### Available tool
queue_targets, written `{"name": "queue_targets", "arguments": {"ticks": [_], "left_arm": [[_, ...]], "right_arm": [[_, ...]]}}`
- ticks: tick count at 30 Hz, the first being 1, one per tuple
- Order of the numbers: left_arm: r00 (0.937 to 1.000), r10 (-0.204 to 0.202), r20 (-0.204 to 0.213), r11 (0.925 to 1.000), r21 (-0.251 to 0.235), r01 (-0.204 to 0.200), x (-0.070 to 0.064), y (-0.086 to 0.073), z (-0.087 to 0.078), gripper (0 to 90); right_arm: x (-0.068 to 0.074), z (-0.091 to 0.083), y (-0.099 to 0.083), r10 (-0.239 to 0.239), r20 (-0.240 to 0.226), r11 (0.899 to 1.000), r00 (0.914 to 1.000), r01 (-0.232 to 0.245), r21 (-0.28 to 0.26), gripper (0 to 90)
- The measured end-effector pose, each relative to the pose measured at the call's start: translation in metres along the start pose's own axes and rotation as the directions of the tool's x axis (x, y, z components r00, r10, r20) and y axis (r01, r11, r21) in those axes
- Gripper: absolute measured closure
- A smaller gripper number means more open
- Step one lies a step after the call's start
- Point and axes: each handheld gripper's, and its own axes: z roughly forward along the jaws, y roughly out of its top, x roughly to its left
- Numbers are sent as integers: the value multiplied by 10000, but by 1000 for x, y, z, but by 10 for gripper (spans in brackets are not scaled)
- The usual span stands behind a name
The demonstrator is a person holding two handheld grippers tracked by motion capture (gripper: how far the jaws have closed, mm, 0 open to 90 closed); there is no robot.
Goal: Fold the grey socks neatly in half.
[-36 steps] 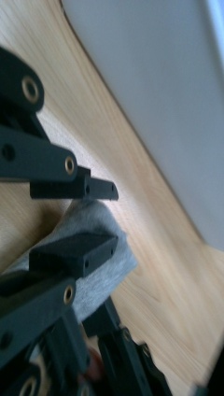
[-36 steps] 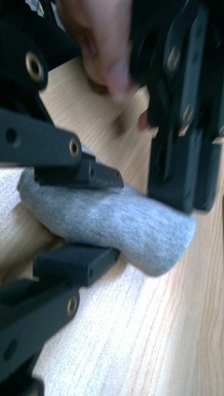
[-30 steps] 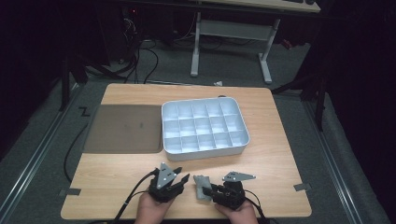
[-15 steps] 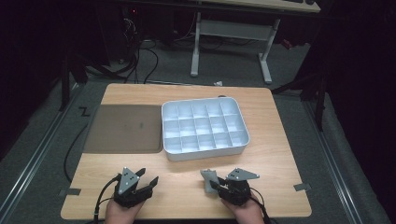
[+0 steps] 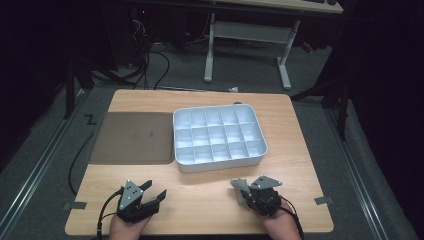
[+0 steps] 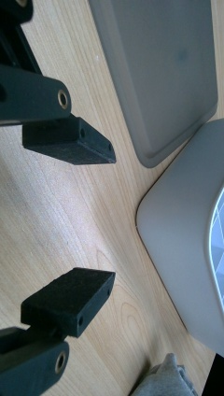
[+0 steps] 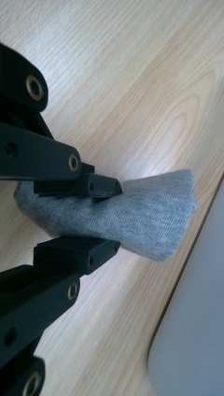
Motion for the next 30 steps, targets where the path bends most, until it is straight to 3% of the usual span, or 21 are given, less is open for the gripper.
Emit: {"name": "queue_targets", "arguments": {"ticks": [6, 13, 20, 30], "left_arm": [[9998, -174, -6, 9998, -40, 174, 3, -1, -2, 359], [9996, -206, 185, 9997, 146, 203, 2, -3, 1, 343], [9995, -132, 275, 9998, 164, 127, 0, -3, 2, 342], [9992, -23, 398, 9999, 158, 17, -3, -2, 1, 335]], "right_arm": [[-10, -3, 2, 61, 261, 9979, 9996, -78, 638, 728], [-19, -7, 5, -445, 503, 9894, 9977, 371, 1402, 726], [-23, -8, 13, -674, 493, 9729, 9965, 547, 2247, 725], [-32, -2, 27, -601, 196, 9475, 9980, 508, 3158, 724]]}}
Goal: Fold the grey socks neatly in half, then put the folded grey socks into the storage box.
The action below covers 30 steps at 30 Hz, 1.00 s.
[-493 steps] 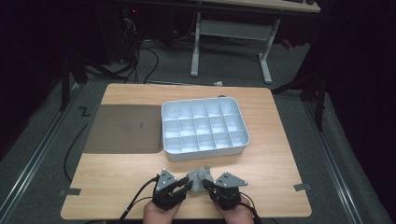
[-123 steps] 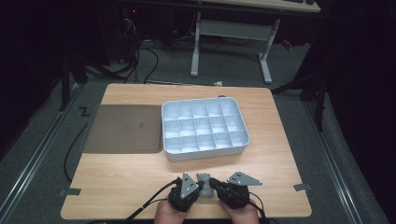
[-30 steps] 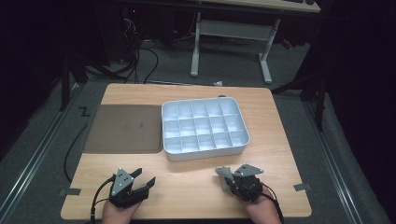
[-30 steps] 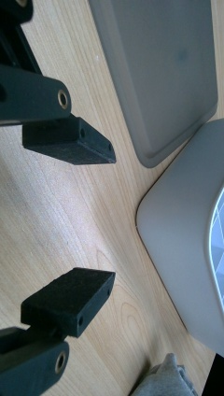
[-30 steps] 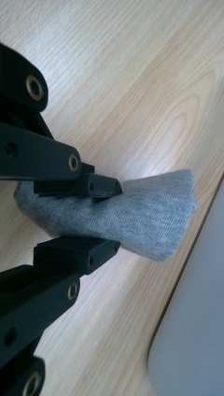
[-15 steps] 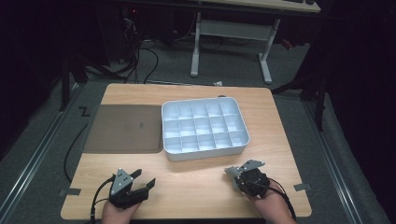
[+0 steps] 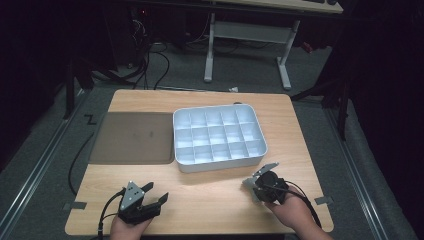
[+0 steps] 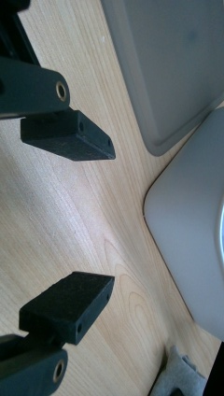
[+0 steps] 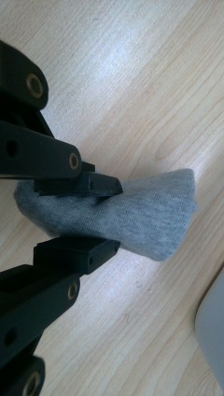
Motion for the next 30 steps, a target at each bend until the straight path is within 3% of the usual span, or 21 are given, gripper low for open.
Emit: {"name": "queue_targets", "arguments": {"ticks": [7, 18, 19, 30], "left_arm": [[9991, -65, 423, 9998, -208, 74, 1, 1, -2, 302], [9993, 111, 350, 9998, -180, -105, -1, 1, -2, 302], [9993, 125, 361, 9998, -179, -119, -2, 1, -1, 301], [9991, 127, 395, 9997, -220, -119, -1, 1, -3, 301]], "right_arm": [[-2, 1, 9, -84, -240, 9992, 9997, 93, 398, 723], [-7, -2, 19, -172, -578, 9948, 9982, 228, 991, 724], [-8, -2, 20, -336, -586, 9943, 9977, 393, 993, 724], [-15, -15, 32, -211, -736, 9957, 9971, 276, 883, 725]]}}
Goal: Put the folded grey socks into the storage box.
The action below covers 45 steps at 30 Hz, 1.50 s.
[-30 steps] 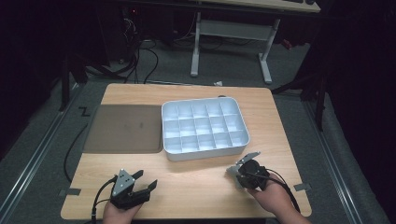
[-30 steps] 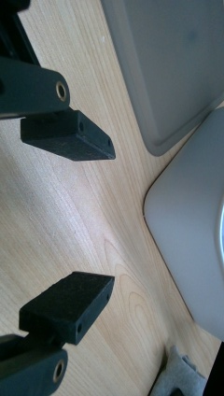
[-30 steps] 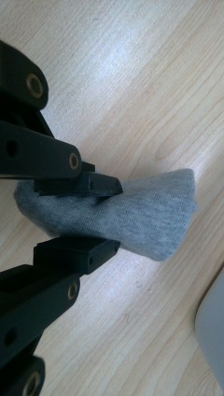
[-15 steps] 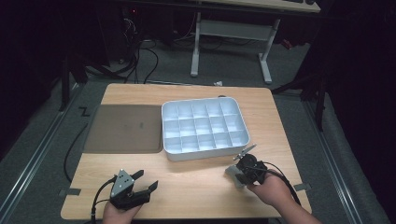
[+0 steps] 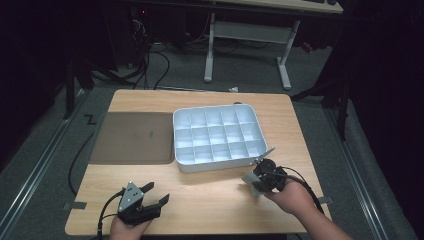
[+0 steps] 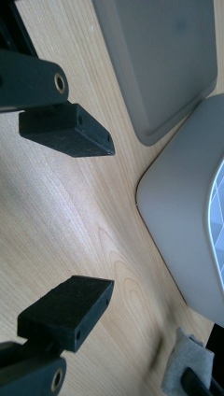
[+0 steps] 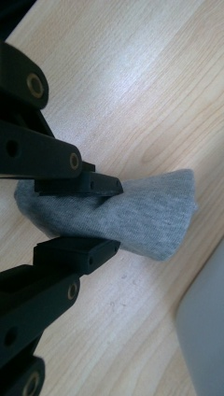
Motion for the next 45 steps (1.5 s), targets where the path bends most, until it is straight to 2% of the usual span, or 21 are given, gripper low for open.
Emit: {"name": "queue_targets", "arguments": {"ticks": [7, 8, 13, 18, 29, 32, 34, 45], "left_arm": [[10000, 40, 49, 10000, 45, -40, -2, 0, 1, 301], [10000, 52, 39, 10000, 46, -52, -2, 0, 1, 301], [10000, 42, 0, 10000, 16, -42, -2, 0, 0, 301], [10000, 76, -34, 10000, 42, -76, -3, 0, -1, 301], [9999, 129, -3, 9999, 61, -129, -5, 0, -1, 301], [9999, 130, 29, 9999, 76, -130, -5, 0, -1, 301], [9999, 136, 52, 9999, 86, -136, -5, 0, -1, 301], [9999, 136, 98, 9998, 112, -137, -5, -1, 0, 301]], "right_arm": [[-8, -21, 9, -96, -157, 9996, 9998, 92, -254, 728], [-10, -26, 11, -232, -167, 9991, 9996, 226, -347, 729], [-22, -44, 22, -62, 17, 9986, 10000, 63, -521, 731], [-36, -51, 39, 202, 108, 9976, 9997, -194, -670, 732], [-57, -46, 69, 446, 443, 9987, 9980, -435, -257, 733], [-62, -43, 77, 658, 557, 9978, 9963, -651, -141, 733], [-67, -40, 81, 544, 608, 9985, 9967, -538, -113, 733], [-77, -15, 97, 791, 911, 9945, 9927, -849, 621, 735]]}}
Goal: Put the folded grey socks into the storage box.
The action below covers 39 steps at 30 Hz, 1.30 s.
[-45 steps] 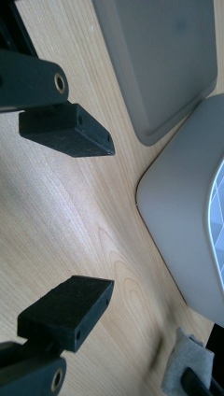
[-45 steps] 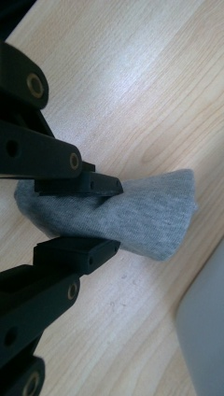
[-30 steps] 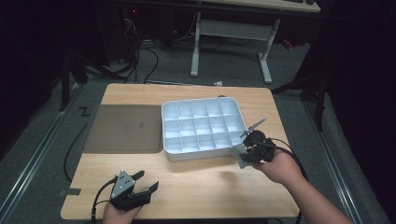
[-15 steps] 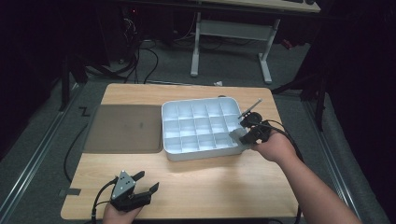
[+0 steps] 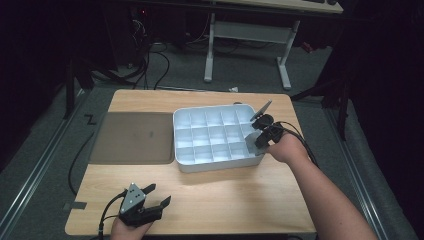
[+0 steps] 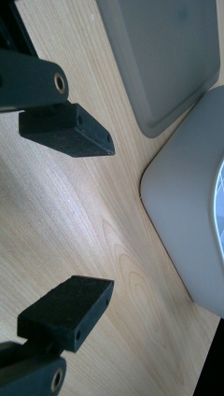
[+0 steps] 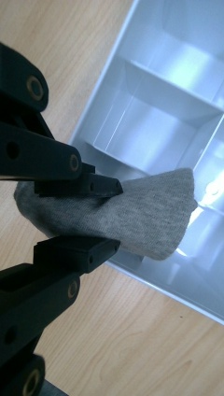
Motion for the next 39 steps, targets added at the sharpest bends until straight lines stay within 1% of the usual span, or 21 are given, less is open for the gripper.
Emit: {"name": "queue_targets", "arguments": {"ticks": [2, 3, 5, 6, 10, 11, 12, 18, 20, 22, 23, 25, 26, 28, 30, 31, 36, 37, 39], "left_arm": [[10000, 5, 3, 10000, 10, -5, 0, 0, 0, 301], [10000, -1, 7, 10000, 15, 1, 0, 0, 0, 301], [10000, 19, 8, 10000, 36, -19, 1, 0, -1, 301], [10000, 22, 8, 10000, 36, -22, 1, 0, -1, 301], [10000, 26, 24, 10000, 61, -26, 1, 0, 0, 301], [10000, 31, 36, 10000, 86, -31, 1, 0, 0, 301], [10000, 13, 38, 10000, 82, -14, 1, 0, 0, 301], [10000, -55, 4, 10000, 12, 55, 2, 0, -1, 301], [10000, -31, 17, 10000, 23, 31, 1, 0, -1, 301], [10000, -19, 25, 10000, 25, 19, 1, 0, -1, 301], [10000, -5, 29, 10000, 62, 4, 1, 0, -1, 301], [10000, -5, 25, 10000, 44, 5, 1, 0, 0, 301], [10000, -12, 29, 10000, 67, 12, 1, 0, -1, 301], [10000, -42, 26, 10000, 43, 42, 1, 0, 0, 301], [10000, -52, 23, 10000, 41, 52, 2, 0, -1, 301], [10000, -53, 19, 10000, 40, 53, 2, 0, -1, 301], [10000, -66, -1, 10000, 16, 66, 1, 0, -1, 301], [10000, -61, 0, 10000, 17, 61, 1, 0, -1, 301], [10000, -65, -1, 10000, 9, 65, 1, 0, -1, 301]], "right_arm": [[1, 7, 1, 10, 146, 9998, 9999, -13, 199, 736], [2, 9, 2, 134, 161, 9995, 9998, -139, 286, 737], [2, 14, 3, 0, 174, 9994, 9998, -6, 350, 738], [4, 16, 4, 31, 205, 9988, 9998, -41, 487, 739], [7, 20, 6, -133, 205, 9981, 9997, 121, 601, 741], [9, 20, 6, -50, 219, 9977, 9997, 35, 676, 741], [9, 21, 6, -234, 206, 9977, 9995, 221, 646, 741], [14, 23, 6, -238, 181, 9974, 9996, 225, 685, 741], [14, 23, 5, -319, 190, 9975, 9993, 307, 636, 741], [16, 23, 4, -139, 130, 9976, 9998, 130, 676, 741], [16, 23, 4, -218, 78, 9977, 9997, 212, 641, 741], [18, 22, 3, -141, 25, 9977, 9999, 139, 660, 741], [18, 23, 2, -287, 14, 9978, 9996, 285, 605, 741], [18, 23, 1, -271, -32, 9979, 9996, 272, 587, 741], [19, 24, -1, -117, -63, 9982, 9999, 121, 595, 741], [19, 24, -1, -197, -74, 9982, 9998, 201, 559, 741], [19, 28, -2, -131, -36, 9981, 9999, 133, 604, 743], [21, 29, -2, 70, 4, 9974, 10000, -70, 715, 743], [20, 32, -1, -170, 16, 9973, 9999, 168, 709, 744]]}}
